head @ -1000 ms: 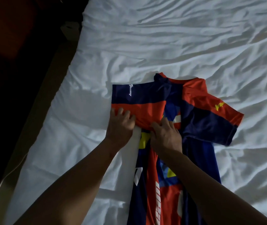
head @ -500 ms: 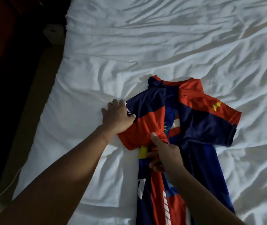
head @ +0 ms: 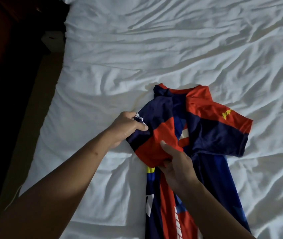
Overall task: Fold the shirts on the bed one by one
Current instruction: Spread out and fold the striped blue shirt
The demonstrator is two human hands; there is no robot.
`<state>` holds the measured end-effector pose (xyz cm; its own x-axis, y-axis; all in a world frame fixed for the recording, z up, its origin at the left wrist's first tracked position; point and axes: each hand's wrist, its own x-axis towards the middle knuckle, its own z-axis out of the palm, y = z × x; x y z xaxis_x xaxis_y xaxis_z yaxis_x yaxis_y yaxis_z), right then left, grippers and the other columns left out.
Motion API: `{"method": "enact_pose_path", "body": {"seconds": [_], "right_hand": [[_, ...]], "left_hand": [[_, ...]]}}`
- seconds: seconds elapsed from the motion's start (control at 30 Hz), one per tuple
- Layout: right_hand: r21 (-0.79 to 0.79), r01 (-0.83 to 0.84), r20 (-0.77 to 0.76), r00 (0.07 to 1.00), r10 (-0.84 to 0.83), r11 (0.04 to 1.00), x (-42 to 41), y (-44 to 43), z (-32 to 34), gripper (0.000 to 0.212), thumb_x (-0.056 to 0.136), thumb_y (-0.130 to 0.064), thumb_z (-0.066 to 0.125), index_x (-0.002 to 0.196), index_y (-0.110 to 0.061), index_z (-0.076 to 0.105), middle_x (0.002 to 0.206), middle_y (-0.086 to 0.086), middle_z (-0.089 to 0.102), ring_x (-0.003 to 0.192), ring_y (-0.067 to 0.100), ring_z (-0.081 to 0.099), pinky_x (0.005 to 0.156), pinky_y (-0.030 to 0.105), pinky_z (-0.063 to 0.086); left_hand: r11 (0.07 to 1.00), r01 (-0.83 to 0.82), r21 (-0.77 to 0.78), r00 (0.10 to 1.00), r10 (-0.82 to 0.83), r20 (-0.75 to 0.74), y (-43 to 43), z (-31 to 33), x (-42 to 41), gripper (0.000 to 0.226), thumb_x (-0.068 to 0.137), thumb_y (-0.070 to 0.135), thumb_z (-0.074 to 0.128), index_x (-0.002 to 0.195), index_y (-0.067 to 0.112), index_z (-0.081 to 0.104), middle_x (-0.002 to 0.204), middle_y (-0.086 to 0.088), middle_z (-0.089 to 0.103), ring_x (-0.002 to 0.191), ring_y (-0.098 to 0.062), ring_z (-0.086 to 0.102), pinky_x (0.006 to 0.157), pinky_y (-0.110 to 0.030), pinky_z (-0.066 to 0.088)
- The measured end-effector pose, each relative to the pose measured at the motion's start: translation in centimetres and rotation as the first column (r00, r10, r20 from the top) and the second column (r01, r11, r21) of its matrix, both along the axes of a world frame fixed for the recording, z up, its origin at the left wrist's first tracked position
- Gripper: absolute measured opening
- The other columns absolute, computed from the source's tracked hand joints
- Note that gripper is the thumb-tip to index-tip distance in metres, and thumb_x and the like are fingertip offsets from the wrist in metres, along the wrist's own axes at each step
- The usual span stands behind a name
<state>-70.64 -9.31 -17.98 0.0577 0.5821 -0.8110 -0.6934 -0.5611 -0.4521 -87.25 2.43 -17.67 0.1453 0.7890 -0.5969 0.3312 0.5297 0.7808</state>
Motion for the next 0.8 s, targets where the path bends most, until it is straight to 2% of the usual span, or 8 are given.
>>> {"method": "enact_pose_path", "body": {"seconds": [0.13,0.23,0.33,0.47,0.53,0.63,0.7,0.8], "right_hand": [[-0.022,0.044,0.145,0.989,-0.041,0.999,3.1,-1.0,0.1,0.032,0.087,-0.006,0.077,0.118,0.000,0.069,0.106,0.016,0.078,0.099,0.032,0.076,0.090,0.048,0.060],[-0.048,0.000,0.286,0.958,0.014,0.999,6.0,-2.4,-0.4,0.032,0.081,-0.009,0.083,0.109,0.000,0.073,0.101,0.019,0.078,0.098,0.036,0.076,0.092,0.051,0.059],[-0.087,-0.134,0.496,0.854,0.159,0.987,7.8,-3.7,-1.3,0.030,0.074,-0.016,0.089,0.101,-0.009,0.077,0.091,0.010,0.080,0.087,0.031,0.077,0.089,0.053,0.061],[-0.155,-0.304,0.780,0.546,0.305,0.940,9.0,-4.6,-2.5,0.031,0.074,-0.023,0.092,0.097,-0.025,0.071,0.086,-0.005,0.076,0.086,0.019,0.074,0.077,0.039,0.060],[-0.169,-0.359,0.872,0.379,0.309,0.918,9.0,-4.9,-2.8,0.043,0.075,-0.023,0.091,0.108,-0.025,0.064,0.101,-0.007,0.067,0.097,0.018,0.066,0.075,0.025,0.050],[-0.159,-0.527,0.987,-0.081,0.137,0.835,8.4,-5.2,-3.2,0.056,0.086,-0.030,0.081,0.135,-0.018,0.056,0.133,0.004,0.055,0.125,0.025,0.050,0.097,0.039,0.045],[-0.225,-0.702,0.959,-0.281,0.028,0.675,7.7,-5.1,-3.9,0.060,0.094,-0.037,0.064,0.149,-0.016,0.050,0.158,0.009,0.044,0.149,0.030,0.035,0.116,0.048,0.033],[-0.392,-0.848,0.895,-0.441,-0.064,0.356,6.2,-5.2,-5.9,0.063,0.105,-0.044,0.042,0.160,-0.015,0.034,0.171,0.009,0.019,0.160,0.027,0.009,0.124,0.049,0.013]], "left_hand": [[0.945,-0.021,-0.326,0.970,0.098,0.221,-2.4,0.2,1.5,0.028,0.083,-0.006,0.075,0.073,0.015,0.060,0.077,-0.008,0.065,0.073,-0.022,0.066,0.067,-0.029,0.053],[0.906,0.019,-0.424,0.980,0.067,0.188,-4.3,-0.4,2.2,0.013,0.082,-0.002,0.078,0.086,0.007,0.071,0.088,-0.009,0.073,0.084,-0.027,0.072,0.083,-0.040,0.057],[0.914,0.010,-0.405,0.994,0.035,0.103,-3.8,-1.3,3.0,0.032,0.081,0.012,0.085,0.110,0.002,0.075,0.107,-0.018,0.078,0.094,-0.031,0.075,0.090,-0.044,0.061],[0.955,-0.103,-0.278,0.993,0.116,0.030,-0.8,-2.1,4.7,0.041,0.080,0.033,0.087,0.107,0.005,0.076,0.104,-0.018,0.078,0.079,-0.032,0.075,0.079,-0.046,0.062],[0.969,-0.165,-0.182,0.986,0.162,-0.034,0.9,-2.5,5.6,0.042,0.078,0.041,0.087,0.096,0.005,0.075,0.095,-0.013,0.079,0.076,-0.031,0.075,0.072,-0.046,0.063],[0.985,-0.172,0.007,0.969,0.170,-0.177,3.2,-3.5,6.7,0.046,0.080,0.046,0.085,0.076,0.009,0.060,0.076,-0.004,0.064,0.070,-0.022,0.063,0.065,-0.038,0.055],[0.987,-0.147,0.066,0.963,0.158,-0.216,4.0,-4.4,7.1,0.037,0.084,0.038,0.084,0.082,0.005,0.066,0.083,-0.002,0.067,0.079,-0.020,0.065,0.075,-0.035,0.055],[0.978,-0.159,0.134,0.946,0.190,-0.263,4.9,-5.5,6.7,0.026,0.086,0.023,0.083,0.089,0.001,0.071,0.087,-0.007,0.072,0.084,-0.025,0.070,0.076,-0.033,0.061]]}}
